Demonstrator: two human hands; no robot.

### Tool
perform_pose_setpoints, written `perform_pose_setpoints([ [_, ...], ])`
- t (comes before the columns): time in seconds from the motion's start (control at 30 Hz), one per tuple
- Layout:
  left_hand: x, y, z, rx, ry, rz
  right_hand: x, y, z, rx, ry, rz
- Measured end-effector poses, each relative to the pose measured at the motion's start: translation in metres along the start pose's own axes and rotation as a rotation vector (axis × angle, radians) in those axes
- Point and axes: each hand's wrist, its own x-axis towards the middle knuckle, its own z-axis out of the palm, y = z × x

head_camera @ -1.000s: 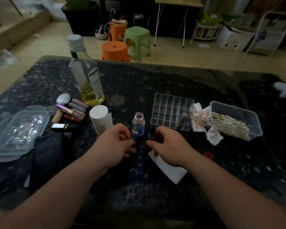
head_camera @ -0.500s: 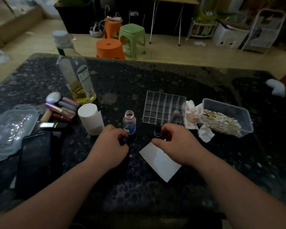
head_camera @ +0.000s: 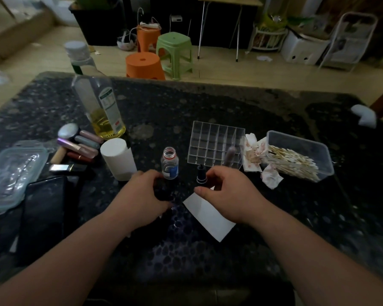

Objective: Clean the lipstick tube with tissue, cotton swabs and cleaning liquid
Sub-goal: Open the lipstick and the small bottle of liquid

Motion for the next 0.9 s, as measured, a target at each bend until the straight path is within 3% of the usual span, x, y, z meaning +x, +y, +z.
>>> perform_pose_setpoints([
  [0.07, -0.012, 0.01, -0.013, -0.115, 0.133, 0.031, -0.001, -0.003, 0.003, 0.046, 0.017, -0.001],
  [0.1, -0.02, 0.016, -0.019, -0.296, 0.162, 0.026, -0.002, -0.005, 0.004, 0.083, 0.031, -0.001],
  [0.17, -0.036, 0.032, -0.029, -0.777, 0.043, 0.008, -0.006, -0.01, 0.007, 0.18, 0.058, -0.009],
  [0.2, -0.042, 0.039, -0.03, -0.901, -0.03, 0.02, -0.009, -0.014, 0.009, 0.233, 0.069, -0.019],
  [0.37, -0.041, 0.054, -0.013, -0.964, 0.023, -0.03, -0.024, -0.025, 0.015, 0.319, 0.144, -0.067],
  [0.5, -0.041, 0.06, -0.012, -1.043, -0.026, 0.018, -0.033, -0.029, 0.013, 0.407, 0.244, -0.067],
  [0.7, -0.043, 0.066, -0.02, -1.382, -0.092, 0.008, -0.038, -0.035, 0.005, 0.507, 0.264, -0.096],
  [0.77, -0.043, 0.068, -0.022, -1.431, -0.071, 0.008, -0.037, -0.036, 0.005, 0.484, 0.272, -0.108],
  [0.9, -0.043, 0.069, -0.024, -1.523, -0.097, 0.042, -0.037, -0.038, 0.004, 0.658, 0.187, -0.095],
])
